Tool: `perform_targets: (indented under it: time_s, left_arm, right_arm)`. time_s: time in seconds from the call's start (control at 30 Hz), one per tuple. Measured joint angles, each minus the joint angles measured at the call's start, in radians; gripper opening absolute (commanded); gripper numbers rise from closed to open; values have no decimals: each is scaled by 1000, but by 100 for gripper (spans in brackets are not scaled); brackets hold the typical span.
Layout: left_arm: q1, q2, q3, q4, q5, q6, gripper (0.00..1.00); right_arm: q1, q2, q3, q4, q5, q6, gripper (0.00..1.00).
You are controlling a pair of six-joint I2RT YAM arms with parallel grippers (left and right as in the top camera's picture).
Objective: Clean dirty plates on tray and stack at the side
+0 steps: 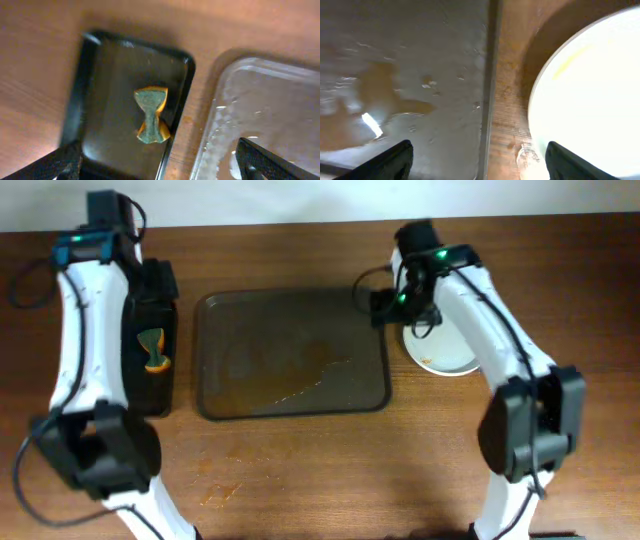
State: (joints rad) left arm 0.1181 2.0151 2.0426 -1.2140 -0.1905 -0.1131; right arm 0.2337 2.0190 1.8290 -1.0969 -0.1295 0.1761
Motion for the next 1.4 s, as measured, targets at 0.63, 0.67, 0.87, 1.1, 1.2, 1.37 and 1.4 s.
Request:
perform_targets:
  time_s: [0.63, 0.67, 0.87, 1.1, 1.2, 1.37, 1.4]
  left_arm:
    - [0, -117, 8, 0, 8, 3, 99]
    - [0, -117, 8, 0, 8, 3, 99]
    - [0, -117, 8, 0, 10, 3, 99]
    - [0, -117, 7, 0, 15, 4, 99]
    - [0, -117, 6, 0, 15, 4, 99]
    - [0, -116, 6, 1, 19, 4, 99]
    - [0, -116, 6, 0, 18, 4, 99]
  right_arm:
    - [-9, -570, 295, -323, 124, -2, 98]
    - [-27, -570, 295, -306, 133, -5, 98]
    - [-161, -670, 140, -83, 81, -172, 98]
    - [-202, -1161, -599, 431, 53, -238, 98]
    - [-232, -1371, -945, 637, 53, -241, 98]
    - [-233, -1729, -1373, 898, 18, -241, 98]
    - [-233, -1792, -1450, 929, 4, -241, 98]
